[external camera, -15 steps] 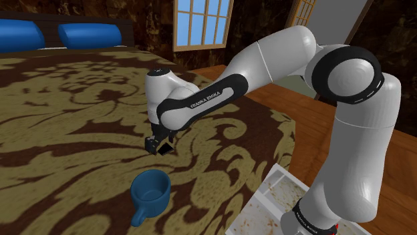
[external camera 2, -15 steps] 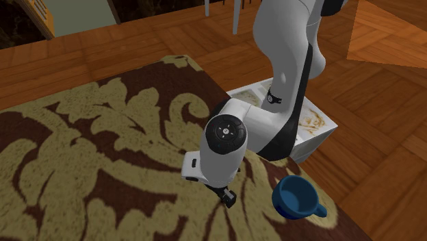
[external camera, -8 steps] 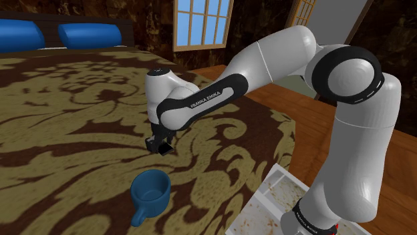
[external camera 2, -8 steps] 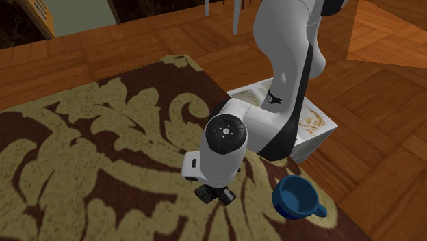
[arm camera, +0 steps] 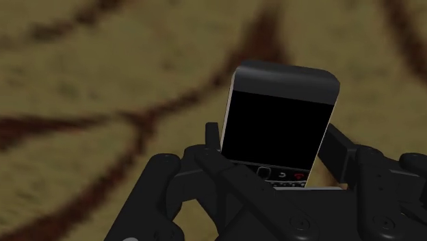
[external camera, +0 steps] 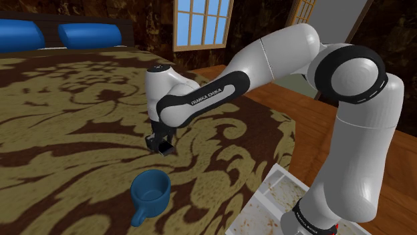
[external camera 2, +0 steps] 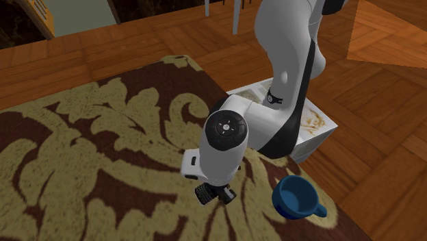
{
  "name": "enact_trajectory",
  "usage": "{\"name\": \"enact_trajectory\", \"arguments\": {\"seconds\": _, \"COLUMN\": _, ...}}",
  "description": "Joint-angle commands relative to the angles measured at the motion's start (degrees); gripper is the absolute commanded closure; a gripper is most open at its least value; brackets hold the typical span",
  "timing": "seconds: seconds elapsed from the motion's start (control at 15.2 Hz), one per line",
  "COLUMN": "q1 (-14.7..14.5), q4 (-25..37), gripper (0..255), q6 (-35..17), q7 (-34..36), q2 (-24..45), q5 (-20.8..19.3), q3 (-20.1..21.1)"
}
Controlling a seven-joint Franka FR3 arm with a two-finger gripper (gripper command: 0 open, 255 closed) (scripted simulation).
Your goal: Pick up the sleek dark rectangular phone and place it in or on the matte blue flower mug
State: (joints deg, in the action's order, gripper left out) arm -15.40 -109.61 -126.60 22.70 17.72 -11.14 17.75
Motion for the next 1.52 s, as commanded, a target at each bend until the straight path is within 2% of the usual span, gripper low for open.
{"name": "enact_trajectory", "arguments": {"seconds": 0.0, "q1": 0.1, "q4": 0.6, "gripper": 255, "q6": 1.2, "q7": -0.2, "q2": -0.7, "q5": 0.4, "q3": 0.1}}
{"name": "enact_trajectory", "arguments": {"seconds": 1.45, "q1": 0.5, "q4": 10.2, "gripper": 255, "q6": 16.3, "q7": -3.0, "q2": -6.5, "q5": 3.5, "q3": 1.1}}
